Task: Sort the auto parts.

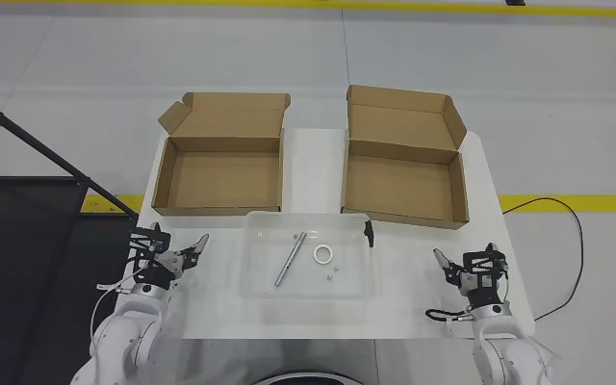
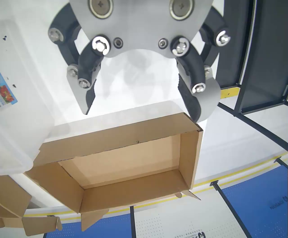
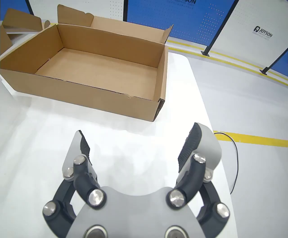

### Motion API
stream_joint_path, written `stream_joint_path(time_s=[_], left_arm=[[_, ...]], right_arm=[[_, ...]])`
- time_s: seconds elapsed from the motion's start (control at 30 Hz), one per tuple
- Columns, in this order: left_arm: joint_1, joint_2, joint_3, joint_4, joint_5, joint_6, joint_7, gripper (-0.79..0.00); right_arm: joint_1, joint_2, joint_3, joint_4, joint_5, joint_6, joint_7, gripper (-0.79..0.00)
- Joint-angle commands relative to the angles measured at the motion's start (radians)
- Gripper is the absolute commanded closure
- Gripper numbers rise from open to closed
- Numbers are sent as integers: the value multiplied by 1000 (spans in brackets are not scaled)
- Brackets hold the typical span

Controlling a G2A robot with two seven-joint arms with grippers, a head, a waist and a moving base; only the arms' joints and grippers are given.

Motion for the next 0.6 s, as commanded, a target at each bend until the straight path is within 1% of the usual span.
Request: stream_joint_path(time_s=[0.0, 0.1, 0.2, 0.3, 0.37, 0.57], left_arm=[[4, 0, -4, -7, 5, -13, 20, -785], [13, -1, -6, -18, 17, -15, 48, -785], [15, -2, -6, -21, 21, -15, 56, -785], [15, -2, -6, -21, 21, -15, 56, -785], [15, -2, -6, -21, 21, -15, 56, -785], [15, -2, -6, -21, 21, -15, 56, -785]], right_arm=[[9, 1, 4, -37, 6, -36, -6, -785], [20, 6, 16, -118, -24, -105, 12, -785], [52, 14, 19, -198, -70, -205, 77, -785], [109, 23, -2, -262, -78, -375, 171, -785], [151, 27, -19, -288, -73, -448, 216, -785], [266, 38, -123, -327, -24, -734, 347, -785]])
